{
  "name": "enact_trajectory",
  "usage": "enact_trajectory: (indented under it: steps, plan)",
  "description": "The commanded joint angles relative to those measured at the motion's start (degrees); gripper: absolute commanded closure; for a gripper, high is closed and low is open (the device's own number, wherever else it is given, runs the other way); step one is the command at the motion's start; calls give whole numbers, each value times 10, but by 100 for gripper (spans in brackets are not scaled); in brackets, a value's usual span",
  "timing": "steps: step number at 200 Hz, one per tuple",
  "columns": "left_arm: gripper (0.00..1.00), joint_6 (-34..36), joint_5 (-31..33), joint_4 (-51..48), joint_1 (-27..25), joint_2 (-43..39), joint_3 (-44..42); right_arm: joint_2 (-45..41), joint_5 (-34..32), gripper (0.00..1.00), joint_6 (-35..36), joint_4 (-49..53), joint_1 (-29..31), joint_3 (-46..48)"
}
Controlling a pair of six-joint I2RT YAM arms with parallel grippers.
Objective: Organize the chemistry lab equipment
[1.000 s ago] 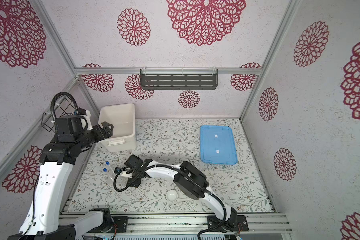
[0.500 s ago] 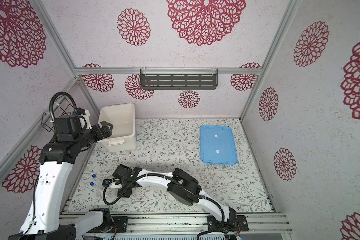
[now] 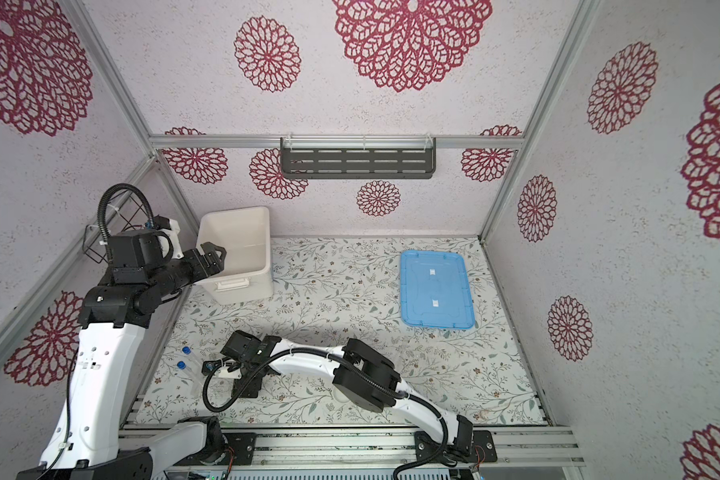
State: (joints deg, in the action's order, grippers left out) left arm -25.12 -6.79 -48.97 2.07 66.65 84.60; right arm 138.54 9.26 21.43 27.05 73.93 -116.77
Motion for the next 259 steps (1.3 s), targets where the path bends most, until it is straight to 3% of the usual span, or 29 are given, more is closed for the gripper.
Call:
enact_trajectory:
  steps: [1,23,44,51,73,97,127,143,199,233,259]
  plan:
    - [5,2,2,8,7,-4,5,-4,7,16,-1,3,-2,-18]
    - [5,-1,0,9,7,-3,7,-11,12,14,-7,2,-3,-16]
    - [4,-3,-7,6,7,0,10,-41,52,1,-21,-28,-8,18]
    - [0,-7,-26,9,11,1,10,-58,66,1,-26,-44,-10,37]
    - [3,-43,-85,36,36,-2,-8,-116,63,1,-39,-82,-18,92]
    - [3,-52,-89,34,42,-6,-15,-178,39,1,-79,-107,-37,145]
    - [3,-43,-75,27,43,-25,-30,-288,24,1,-126,-180,-78,276]
    - [3,-39,-89,30,43,-30,-38,-344,-19,1,-148,-196,-96,330]
    - [3,-60,-156,23,43,0,-40,-528,-280,2,-246,-161,-158,495]
    - [2,-76,-149,3,32,37,-35,-628,-297,1,-310,-84,-181,564]
    - [3,-49,-92,-32,-33,81,0,-663,-287,1,-397,14,-223,576]
